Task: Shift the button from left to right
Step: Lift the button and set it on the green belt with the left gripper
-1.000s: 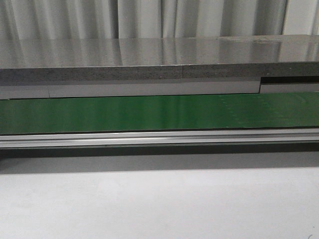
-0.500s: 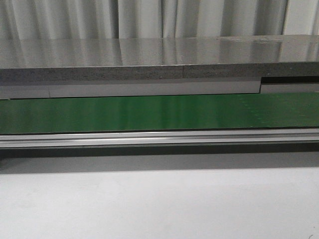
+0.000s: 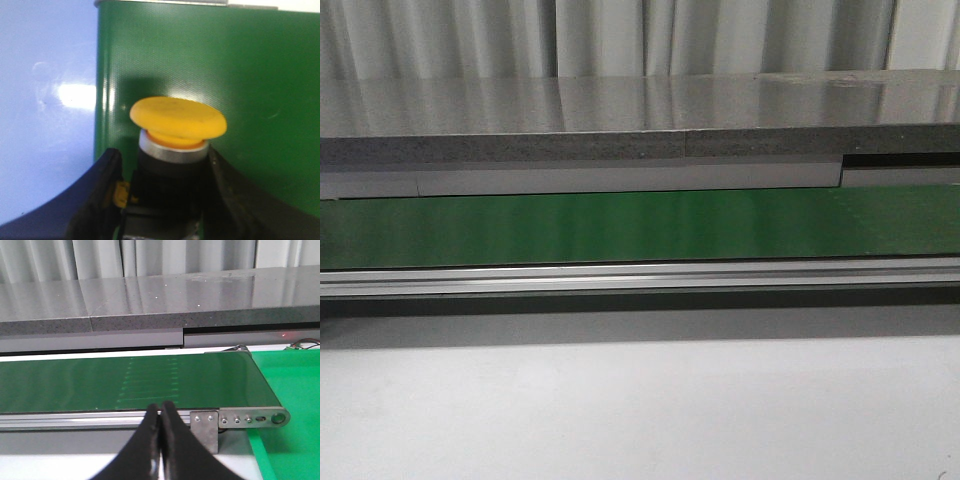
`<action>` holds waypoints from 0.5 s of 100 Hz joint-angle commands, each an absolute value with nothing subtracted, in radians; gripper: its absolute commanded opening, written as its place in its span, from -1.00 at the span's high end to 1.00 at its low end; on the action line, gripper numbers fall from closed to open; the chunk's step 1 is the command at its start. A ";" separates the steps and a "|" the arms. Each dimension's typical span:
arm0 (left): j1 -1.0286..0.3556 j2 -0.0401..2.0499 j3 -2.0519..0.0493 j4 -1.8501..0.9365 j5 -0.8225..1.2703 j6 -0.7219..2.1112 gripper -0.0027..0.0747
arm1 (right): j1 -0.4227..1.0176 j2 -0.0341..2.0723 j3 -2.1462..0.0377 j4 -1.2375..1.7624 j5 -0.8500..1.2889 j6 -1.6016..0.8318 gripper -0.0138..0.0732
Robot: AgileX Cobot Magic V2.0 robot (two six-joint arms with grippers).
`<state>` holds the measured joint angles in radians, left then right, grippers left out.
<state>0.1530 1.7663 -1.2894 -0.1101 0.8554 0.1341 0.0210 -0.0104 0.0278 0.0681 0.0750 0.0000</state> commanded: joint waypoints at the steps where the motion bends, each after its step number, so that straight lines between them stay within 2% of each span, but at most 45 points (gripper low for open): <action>1: 0.144 1.737 -1.320 -0.128 0.821 0.136 0.86 | 0.021 -0.028 0.011 0.061 -0.011 0.000 0.84; 7: 0.144 1.742 -1.320 -0.135 0.821 0.136 0.79 | 0.021 -0.028 0.011 0.061 -0.011 0.000 0.84; 14: 0.144 1.744 -1.322 -0.135 0.821 0.136 0.59 | 0.021 -0.028 0.011 0.061 -0.011 0.000 0.84; 21: 0.144 1.744 -1.322 -0.135 0.821 0.136 0.26 | 0.021 -0.028 0.011 0.061 -0.011 0.000 0.84; 31: 0.144 1.744 -1.322 -0.135 0.821 0.136 -0.31 | 0.021 -0.028 0.011 0.061 -0.011 0.000 0.84; 36: 0.144 1.744 -1.322 -0.135 0.824 0.136 -0.49 | 0.021 -0.028 0.011 0.061 -0.011 0.000 0.84; 40: 0.144 1.742 -1.322 -0.135 0.831 0.136 -0.57 | 0.021 -0.028 0.011 0.061 -0.011 0.000 0.84; 50: 0.144 1.723 -1.327 -0.140 0.848 0.136 -0.59 | 0.021 -0.028 0.011 0.061 -0.011 0.000 0.84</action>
